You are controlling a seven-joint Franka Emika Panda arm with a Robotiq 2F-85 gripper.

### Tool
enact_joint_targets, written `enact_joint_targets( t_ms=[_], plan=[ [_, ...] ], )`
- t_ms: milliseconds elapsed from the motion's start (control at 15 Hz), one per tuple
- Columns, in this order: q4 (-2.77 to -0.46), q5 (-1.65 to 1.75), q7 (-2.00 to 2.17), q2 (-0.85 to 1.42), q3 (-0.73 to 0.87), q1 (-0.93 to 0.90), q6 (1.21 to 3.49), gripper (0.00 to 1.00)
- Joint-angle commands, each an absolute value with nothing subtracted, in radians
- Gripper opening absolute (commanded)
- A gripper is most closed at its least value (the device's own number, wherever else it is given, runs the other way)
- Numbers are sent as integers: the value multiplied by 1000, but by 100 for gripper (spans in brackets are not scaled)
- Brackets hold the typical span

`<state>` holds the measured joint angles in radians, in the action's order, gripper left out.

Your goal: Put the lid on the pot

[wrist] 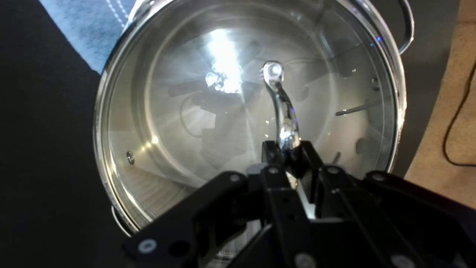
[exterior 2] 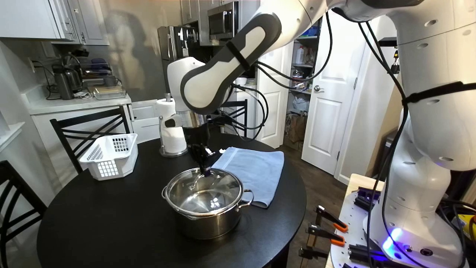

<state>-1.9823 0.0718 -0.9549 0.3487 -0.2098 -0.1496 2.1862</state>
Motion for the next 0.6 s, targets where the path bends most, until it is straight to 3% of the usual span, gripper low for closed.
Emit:
enact_joint_targets(
  t_ms=[0,533],
  plan=[
    [-2057,180,-880,291,-195,-169,2268,6],
    [-2050,355,-779,285,-192,-199,2206,6]
  ],
)
